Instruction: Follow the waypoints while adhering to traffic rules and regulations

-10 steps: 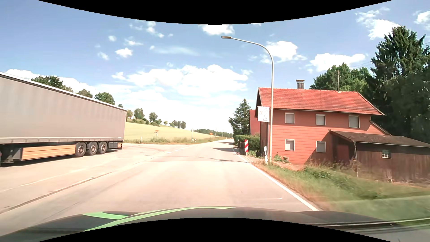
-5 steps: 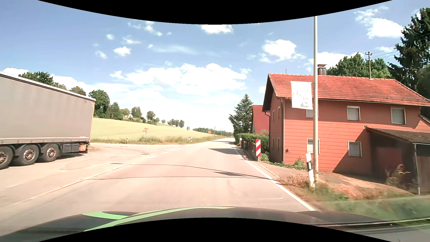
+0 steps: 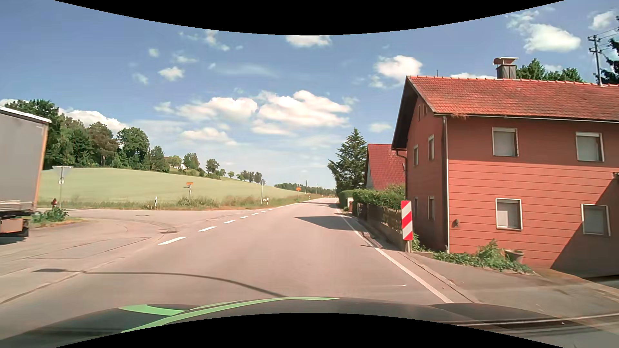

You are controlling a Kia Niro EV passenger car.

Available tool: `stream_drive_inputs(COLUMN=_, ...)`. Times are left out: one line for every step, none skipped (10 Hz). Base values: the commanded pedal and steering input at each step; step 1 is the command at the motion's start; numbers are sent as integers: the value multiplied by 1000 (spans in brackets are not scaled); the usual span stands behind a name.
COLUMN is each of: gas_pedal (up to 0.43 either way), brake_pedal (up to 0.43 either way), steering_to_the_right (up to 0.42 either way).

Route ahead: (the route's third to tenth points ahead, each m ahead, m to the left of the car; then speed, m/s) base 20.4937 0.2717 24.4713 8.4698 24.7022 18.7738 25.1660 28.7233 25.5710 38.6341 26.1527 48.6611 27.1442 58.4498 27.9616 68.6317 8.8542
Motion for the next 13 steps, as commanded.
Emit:
stream_drive_inputs(gas_pedal=0, brake_pedal=220, steering_to_the_right=13)
stream_drive_inputs(gas_pedal=0, brake_pedal=220, steering_to_the_right=13)
stream_drive_inputs(gas_pedal=0, brake_pedal=220, steering_to_the_right=10)
stream_drive_inputs(gas_pedal=0, brake_pedal=226, steering_to_the_right=4)
stream_drive_inputs(gas_pedal=0, brake_pedal=220, steering_to_the_right=-2)
stream_drive_inputs(gas_pedal=0, brake_pedal=220, steering_to_the_right=-10)
stream_drive_inputs(gas_pedal=0, brake_pedal=220, steering_to_the_right=-22)
stream_drive_inputs(gas_pedal=0, brake_pedal=213, steering_to_the_right=-40)
stream_drive_inputs(gas_pedal=0, brake_pedal=213, steering_to_the_right=-67)
stream_drive_inputs(gas_pedal=0, brake_pedal=207, steering_to_the_right=-88)
stream_drive_inputs(gas_pedal=0, brake_pedal=201, steering_to_the_right=-113)
stream_drive_inputs(gas_pedal=0, brake_pedal=189, steering_to_the_right=-139)
stream_drive_inputs(gas_pedal=0, brake_pedal=171, steering_to_the_right=-172)
